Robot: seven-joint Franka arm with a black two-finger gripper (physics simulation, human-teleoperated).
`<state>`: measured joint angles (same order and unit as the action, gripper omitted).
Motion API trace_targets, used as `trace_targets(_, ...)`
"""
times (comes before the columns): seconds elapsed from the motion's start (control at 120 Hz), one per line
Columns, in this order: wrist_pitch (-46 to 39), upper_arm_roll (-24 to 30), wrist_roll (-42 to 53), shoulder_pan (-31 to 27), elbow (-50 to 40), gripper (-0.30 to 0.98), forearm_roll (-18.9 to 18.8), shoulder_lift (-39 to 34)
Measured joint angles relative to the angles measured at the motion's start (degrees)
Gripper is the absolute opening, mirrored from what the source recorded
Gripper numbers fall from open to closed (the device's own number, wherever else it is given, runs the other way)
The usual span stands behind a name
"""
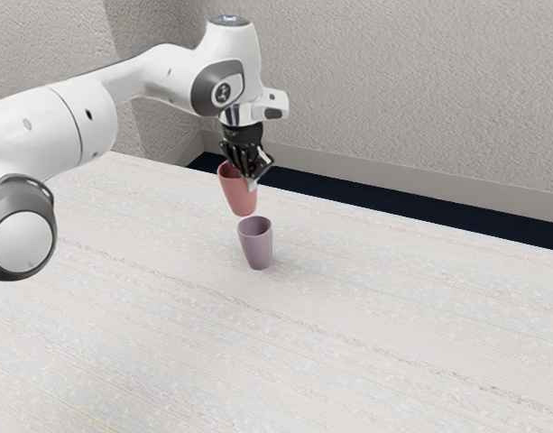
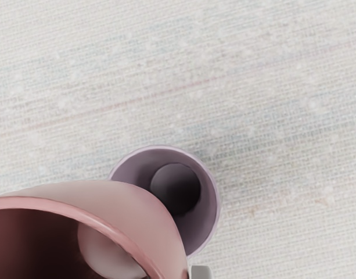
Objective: Place the right cup onto the left cup
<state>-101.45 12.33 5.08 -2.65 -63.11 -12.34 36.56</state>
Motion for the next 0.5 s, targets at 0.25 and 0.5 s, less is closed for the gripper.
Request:
trace_targets(0.25,-0.3,0.6,1.8,0.0,-0.5,-0.09,0.1,0.9)
trace_targets(0.5,-0.7,0.7,2.8,0.1,-0.9,-0.09,0.1,1.9)
